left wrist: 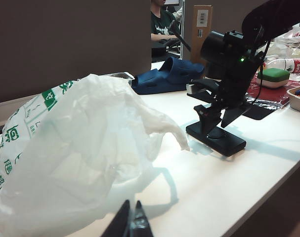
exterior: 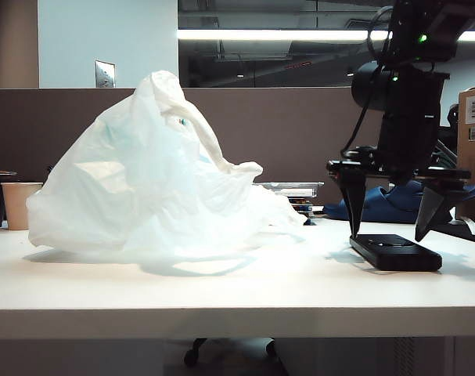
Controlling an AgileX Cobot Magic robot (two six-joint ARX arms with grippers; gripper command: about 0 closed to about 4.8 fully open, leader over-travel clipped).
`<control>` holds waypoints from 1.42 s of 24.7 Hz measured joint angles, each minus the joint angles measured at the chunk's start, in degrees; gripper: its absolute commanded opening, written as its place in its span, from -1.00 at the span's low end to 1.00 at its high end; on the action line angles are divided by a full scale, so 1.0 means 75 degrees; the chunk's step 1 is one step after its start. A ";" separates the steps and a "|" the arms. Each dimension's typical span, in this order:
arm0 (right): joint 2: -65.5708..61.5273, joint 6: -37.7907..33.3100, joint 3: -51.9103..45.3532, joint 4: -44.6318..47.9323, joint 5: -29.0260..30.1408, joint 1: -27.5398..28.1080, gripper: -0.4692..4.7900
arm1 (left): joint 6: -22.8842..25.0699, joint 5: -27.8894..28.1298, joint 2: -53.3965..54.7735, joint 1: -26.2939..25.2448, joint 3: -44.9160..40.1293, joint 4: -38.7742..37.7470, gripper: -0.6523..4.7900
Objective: Put the power bank into the bag.
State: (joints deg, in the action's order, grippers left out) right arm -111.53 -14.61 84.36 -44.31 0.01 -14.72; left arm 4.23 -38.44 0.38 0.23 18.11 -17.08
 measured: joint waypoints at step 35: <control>-0.0431 -0.0248 0.0023 0.0210 -0.0315 -0.0026 1.00 | 0.0000 0.0003 0.0000 0.0000 -0.0003 -0.0020 -0.78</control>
State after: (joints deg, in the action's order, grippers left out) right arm -114.76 -16.47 84.53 -42.74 -2.35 -14.92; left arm 4.23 -38.41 0.38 0.23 18.09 -17.23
